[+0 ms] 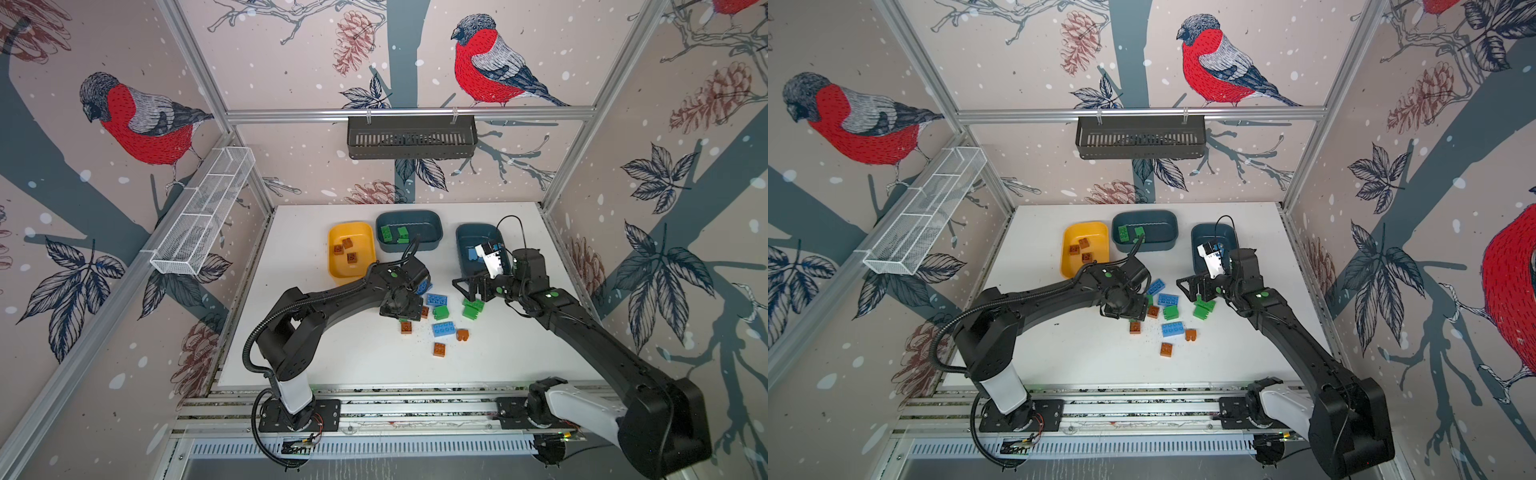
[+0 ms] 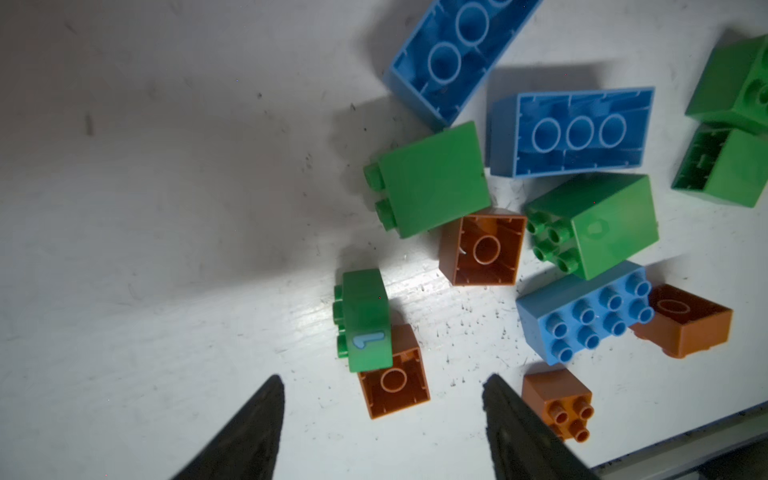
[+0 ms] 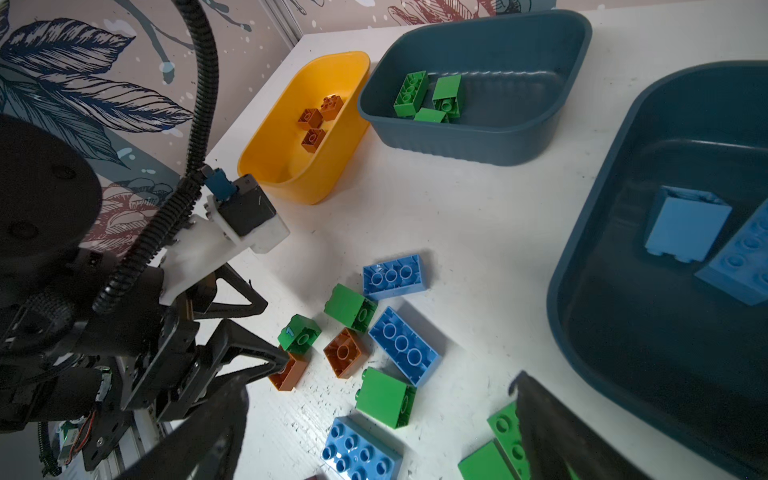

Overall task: Sort the legos into containers by color
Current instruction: 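Lower the left gripper onto another green brick and grasp it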

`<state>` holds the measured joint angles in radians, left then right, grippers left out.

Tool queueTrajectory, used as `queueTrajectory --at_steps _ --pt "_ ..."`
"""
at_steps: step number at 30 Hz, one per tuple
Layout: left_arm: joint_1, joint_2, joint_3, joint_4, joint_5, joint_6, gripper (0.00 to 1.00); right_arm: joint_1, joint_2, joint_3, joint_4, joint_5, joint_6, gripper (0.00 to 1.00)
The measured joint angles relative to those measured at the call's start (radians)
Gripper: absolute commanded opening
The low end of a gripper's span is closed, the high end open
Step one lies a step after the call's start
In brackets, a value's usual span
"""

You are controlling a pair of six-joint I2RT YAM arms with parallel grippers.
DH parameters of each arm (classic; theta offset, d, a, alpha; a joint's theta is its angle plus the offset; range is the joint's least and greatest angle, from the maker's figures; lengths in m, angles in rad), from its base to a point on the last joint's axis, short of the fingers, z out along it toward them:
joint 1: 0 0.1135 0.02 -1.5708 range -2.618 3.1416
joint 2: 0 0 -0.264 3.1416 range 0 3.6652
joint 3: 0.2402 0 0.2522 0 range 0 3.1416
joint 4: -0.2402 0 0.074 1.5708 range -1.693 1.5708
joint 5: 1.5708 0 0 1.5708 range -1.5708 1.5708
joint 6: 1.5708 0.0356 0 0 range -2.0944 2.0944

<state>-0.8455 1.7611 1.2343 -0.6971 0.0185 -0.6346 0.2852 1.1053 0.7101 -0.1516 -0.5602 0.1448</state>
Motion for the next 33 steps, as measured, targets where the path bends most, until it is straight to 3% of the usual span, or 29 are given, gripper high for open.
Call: queueTrajectory --at_steps 11,16,20,26,33 --pt "-0.001 0.078 -0.024 0.06 -0.052 -0.02 0.54 0.001 -0.019 -0.028 -0.004 0.001 -0.002 1.0" --pt "0.005 0.108 -0.021 0.085 -0.057 -0.019 0.35 0.001 -0.011 -0.028 -0.004 0.001 -0.013 0.99" --pt "0.009 0.115 -0.02 0.087 -0.064 -0.019 0.26 0.001 -0.008 -0.028 -0.004 0.002 -0.013 1.0" --pt "0.026 0.107 0.015 0.068 -0.07 -0.006 0.26 0.0 0.0 -0.018 -0.005 0.005 -0.014 0.99" --pt "0.103 0.1 0.184 0.005 -0.074 0.061 0.26 -0.005 0.008 0.011 -0.002 -0.006 -0.013 0.99"
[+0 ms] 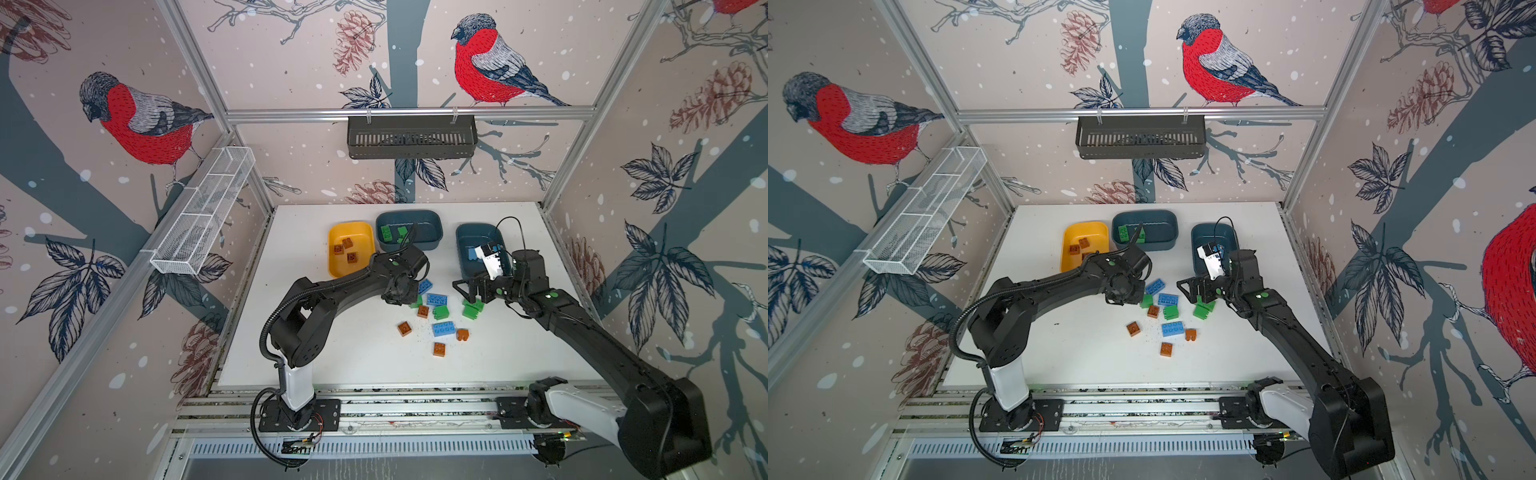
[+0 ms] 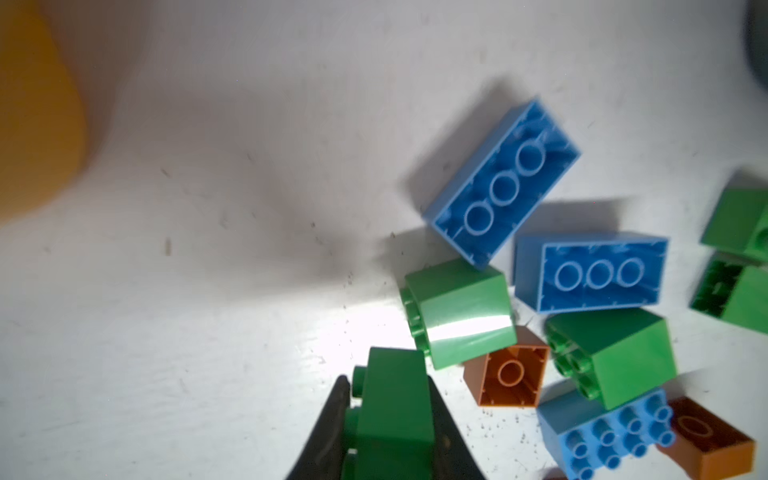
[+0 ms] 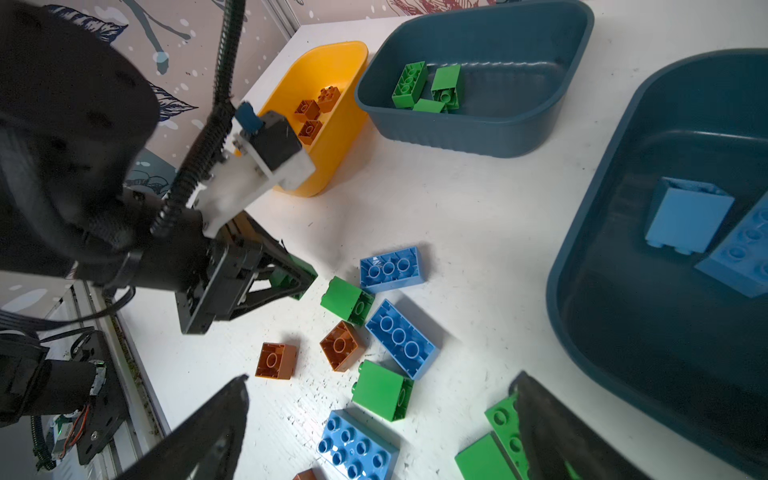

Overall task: Sort the legos into containers by color
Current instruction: 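Lower the left gripper onto another green brick and grasp it, then carry the green brick into the middle teal tub and release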

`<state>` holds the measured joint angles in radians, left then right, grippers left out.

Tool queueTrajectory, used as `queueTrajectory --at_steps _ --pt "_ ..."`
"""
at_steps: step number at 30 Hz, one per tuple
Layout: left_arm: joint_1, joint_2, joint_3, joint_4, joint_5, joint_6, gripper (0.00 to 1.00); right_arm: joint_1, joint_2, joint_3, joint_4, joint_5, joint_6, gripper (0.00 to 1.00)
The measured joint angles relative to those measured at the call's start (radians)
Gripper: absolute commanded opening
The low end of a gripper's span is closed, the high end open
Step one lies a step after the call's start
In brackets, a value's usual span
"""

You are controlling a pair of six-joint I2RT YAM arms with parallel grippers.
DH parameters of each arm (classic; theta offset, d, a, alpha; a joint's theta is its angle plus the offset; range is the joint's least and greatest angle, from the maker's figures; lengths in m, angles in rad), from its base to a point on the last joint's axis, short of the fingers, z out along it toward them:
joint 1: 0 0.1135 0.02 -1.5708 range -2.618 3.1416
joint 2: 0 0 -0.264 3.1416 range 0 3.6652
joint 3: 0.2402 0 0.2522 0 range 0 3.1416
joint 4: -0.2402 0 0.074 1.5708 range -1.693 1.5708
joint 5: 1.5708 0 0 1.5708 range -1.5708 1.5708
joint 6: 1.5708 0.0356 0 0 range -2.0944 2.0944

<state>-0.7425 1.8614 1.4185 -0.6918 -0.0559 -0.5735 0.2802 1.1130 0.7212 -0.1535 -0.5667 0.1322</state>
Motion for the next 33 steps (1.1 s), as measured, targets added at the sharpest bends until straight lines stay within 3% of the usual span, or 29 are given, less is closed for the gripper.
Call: queueTrajectory --at_steps 12,19,28,31,33 --pt "0.18 0.282 0.532 -0.056 -0.048 0.162 0.25 -0.017 0.061 0.077 0.065 -0.042 0.056 0.99" --pt "0.218 0.488 0.821 -0.053 -0.045 0.188 0.25 -0.037 0.098 0.12 0.08 -0.027 0.056 0.99" --pt "0.247 0.586 0.857 -0.036 -0.029 0.215 0.26 -0.046 0.11 0.12 0.079 -0.023 0.055 0.99" --pt "0.255 0.6 0.854 -0.021 -0.034 0.227 0.34 -0.047 0.11 0.115 0.079 -0.023 0.054 0.99" --pt "0.261 0.607 0.853 -0.021 -0.034 0.233 0.5 -0.047 0.111 0.113 0.079 -0.023 0.054 0.99"
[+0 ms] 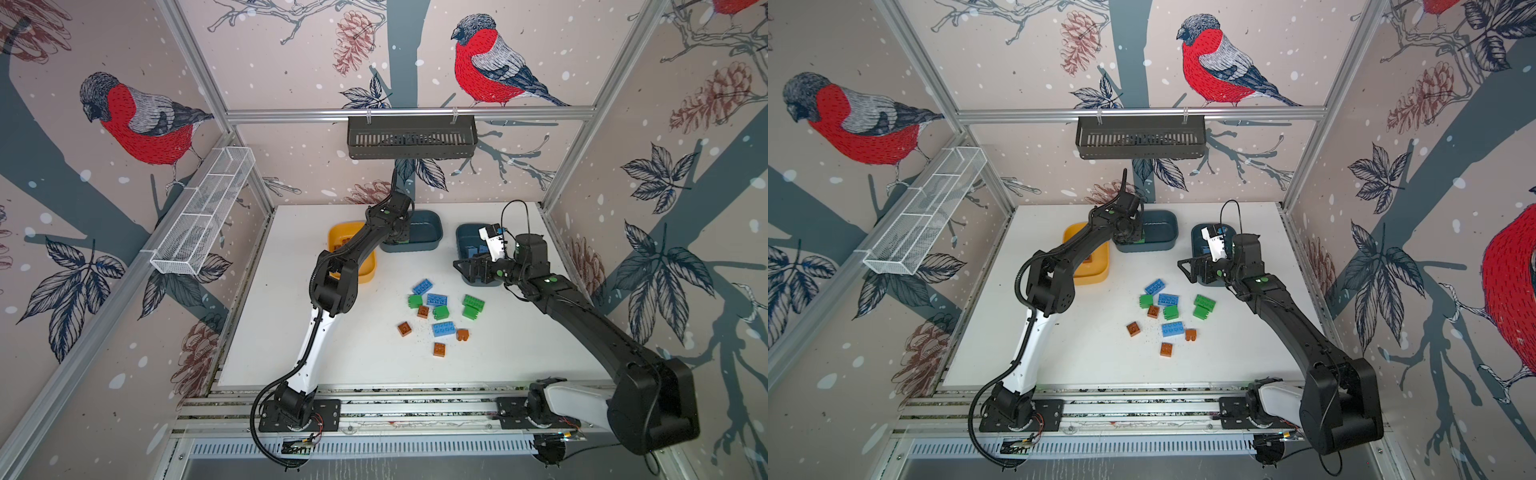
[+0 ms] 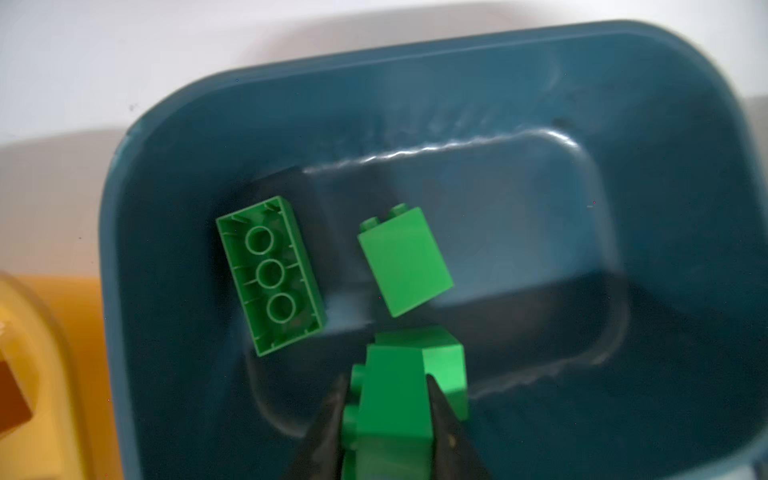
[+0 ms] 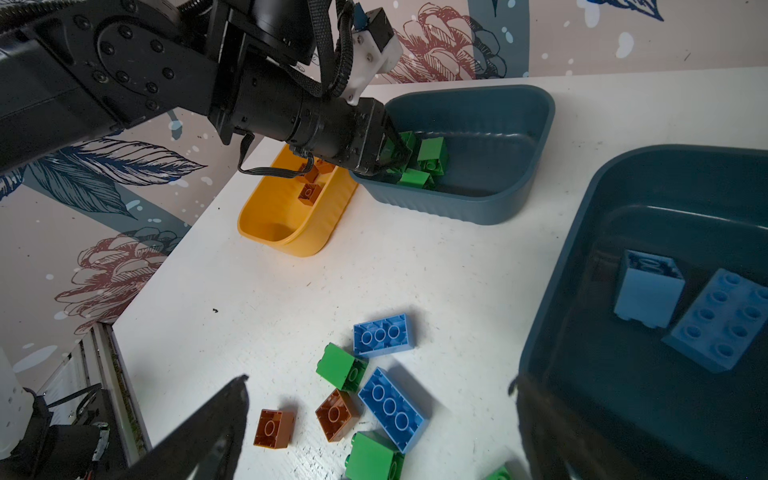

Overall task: Sort the legos into containers by color
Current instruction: 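Carry the green brick into the middle teal tub and release, then lower the left gripper onto a brown brick and grasp it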

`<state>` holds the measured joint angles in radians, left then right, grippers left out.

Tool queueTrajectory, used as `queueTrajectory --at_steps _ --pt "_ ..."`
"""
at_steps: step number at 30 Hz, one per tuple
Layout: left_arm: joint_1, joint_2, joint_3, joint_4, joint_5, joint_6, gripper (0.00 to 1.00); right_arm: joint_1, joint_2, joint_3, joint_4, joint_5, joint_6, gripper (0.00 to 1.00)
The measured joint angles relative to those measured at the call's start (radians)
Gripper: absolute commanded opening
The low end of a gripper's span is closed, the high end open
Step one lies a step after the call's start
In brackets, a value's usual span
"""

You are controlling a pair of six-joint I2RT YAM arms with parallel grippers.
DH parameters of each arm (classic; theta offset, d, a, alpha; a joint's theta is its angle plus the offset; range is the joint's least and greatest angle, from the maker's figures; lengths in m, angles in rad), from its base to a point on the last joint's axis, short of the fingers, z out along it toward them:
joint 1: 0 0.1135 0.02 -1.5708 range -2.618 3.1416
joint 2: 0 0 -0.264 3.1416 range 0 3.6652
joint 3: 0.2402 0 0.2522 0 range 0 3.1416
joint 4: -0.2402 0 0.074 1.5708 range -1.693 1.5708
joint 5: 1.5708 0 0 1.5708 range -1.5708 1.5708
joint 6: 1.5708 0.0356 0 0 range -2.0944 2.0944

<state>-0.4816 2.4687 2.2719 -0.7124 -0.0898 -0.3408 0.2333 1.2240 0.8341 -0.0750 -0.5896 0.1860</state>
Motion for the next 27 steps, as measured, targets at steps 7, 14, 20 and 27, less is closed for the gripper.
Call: queueTrajectory --at_steps 7,14,20,27 --pt "0.0 -0.044 0.001 -0.029 0.024 0.012 0.69 0.0 -0.002 -0.002 -0.006 0.007 -0.004 0.99" --pt "-0.036 -0.263 -0.224 -0.056 0.071 0.028 0.72 0.0 -0.008 -0.006 -0.008 0.008 -0.006 0.99" --pt "-0.127 -0.491 -0.556 -0.053 0.09 0.023 0.73 0.002 -0.027 -0.024 -0.028 0.007 -0.006 0.99" --pt "-0.234 -0.684 -0.842 -0.034 0.097 -0.108 0.76 0.005 -0.06 -0.062 -0.048 0.006 -0.008 0.99"
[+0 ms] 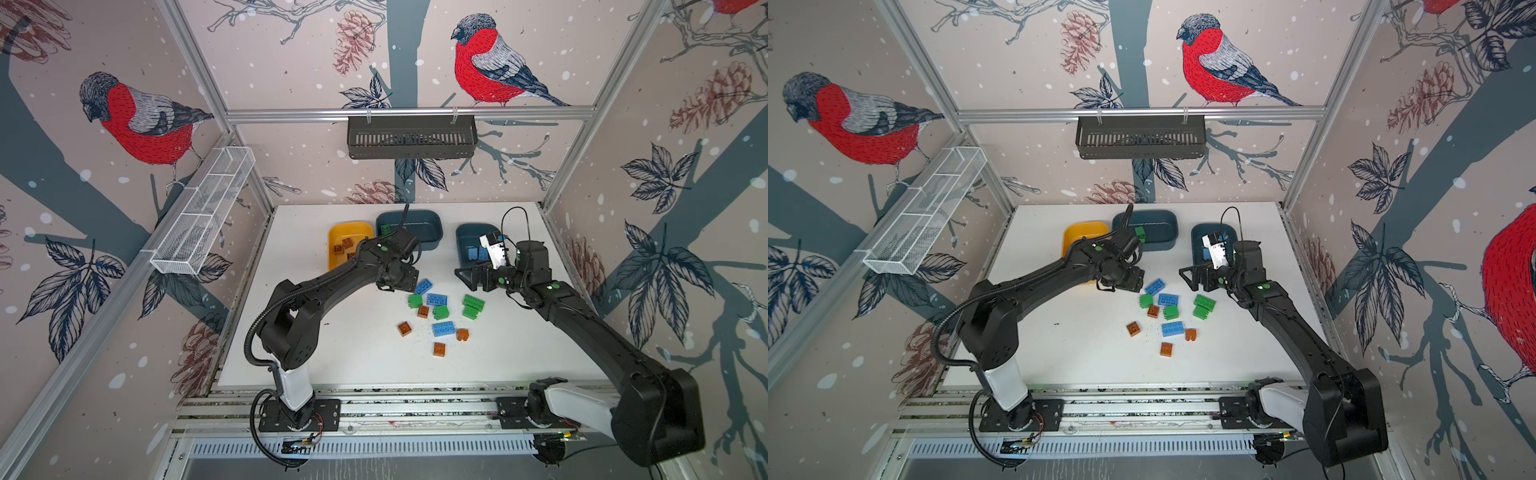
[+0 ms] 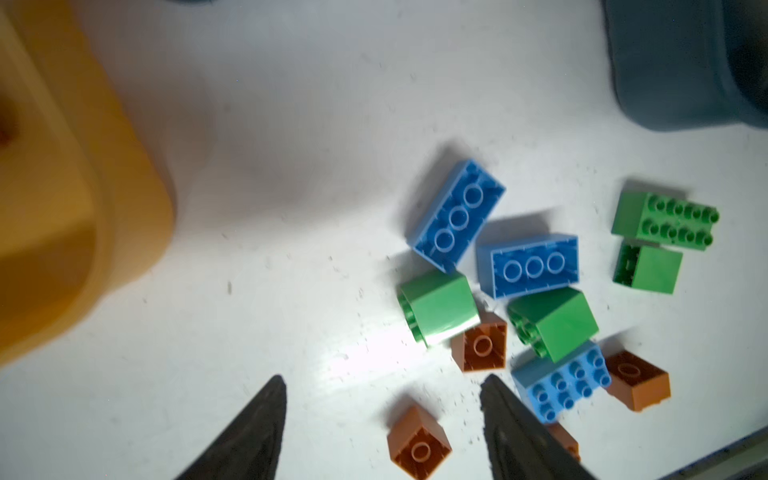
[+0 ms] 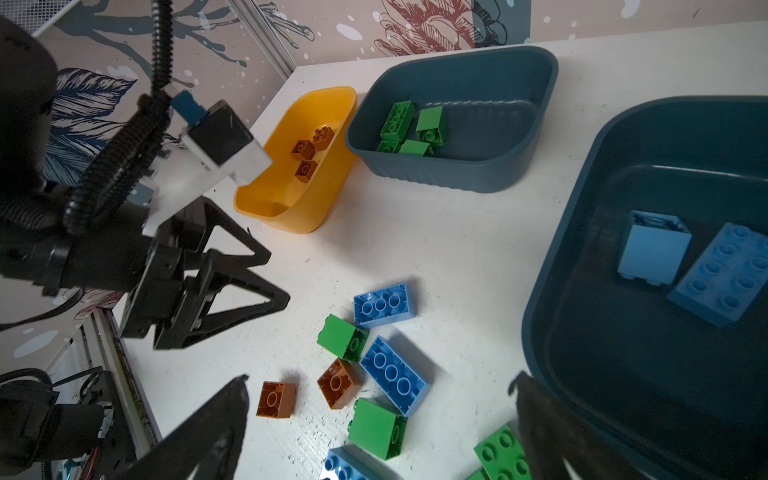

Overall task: Sort the legos into containers by color
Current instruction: 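Lower the left gripper onto a brown brick and grasp it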

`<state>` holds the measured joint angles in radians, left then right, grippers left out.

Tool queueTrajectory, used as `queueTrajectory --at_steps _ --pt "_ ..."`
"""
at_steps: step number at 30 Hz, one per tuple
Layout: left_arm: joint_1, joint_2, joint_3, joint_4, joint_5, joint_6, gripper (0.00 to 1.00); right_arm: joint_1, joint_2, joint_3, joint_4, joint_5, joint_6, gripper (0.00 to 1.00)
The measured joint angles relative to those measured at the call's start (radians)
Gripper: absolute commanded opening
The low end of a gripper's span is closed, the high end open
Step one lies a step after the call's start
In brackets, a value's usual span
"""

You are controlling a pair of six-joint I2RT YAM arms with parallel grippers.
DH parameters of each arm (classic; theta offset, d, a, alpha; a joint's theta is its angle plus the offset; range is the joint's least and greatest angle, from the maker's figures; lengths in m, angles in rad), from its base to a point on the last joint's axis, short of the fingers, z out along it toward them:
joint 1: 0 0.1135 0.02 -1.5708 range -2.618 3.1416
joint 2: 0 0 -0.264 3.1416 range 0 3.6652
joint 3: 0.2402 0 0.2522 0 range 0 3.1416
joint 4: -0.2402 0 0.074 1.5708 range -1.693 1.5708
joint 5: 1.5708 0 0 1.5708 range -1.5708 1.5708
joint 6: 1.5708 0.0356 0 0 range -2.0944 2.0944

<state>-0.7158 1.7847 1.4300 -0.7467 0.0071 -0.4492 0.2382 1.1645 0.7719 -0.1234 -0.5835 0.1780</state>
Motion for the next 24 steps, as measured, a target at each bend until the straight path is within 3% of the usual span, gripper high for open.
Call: queueTrajectory --at_steps 12,18,24 --pt "-0.101 -0.15 -0.314 0.124 -0.008 -0.494 0.74 0.008 -0.06 -0.073 -0.01 -0.021 0.002 1.0" --pt "-0.145 -0.127 -0.336 0.146 -0.032 -0.681 0.74 0.009 -0.082 -0.106 -0.009 -0.028 0.003 0.99" --pt "-0.181 -0.047 -0.32 0.151 -0.034 -0.777 0.7 0.009 -0.085 -0.127 -0.005 -0.04 0.006 0.99"
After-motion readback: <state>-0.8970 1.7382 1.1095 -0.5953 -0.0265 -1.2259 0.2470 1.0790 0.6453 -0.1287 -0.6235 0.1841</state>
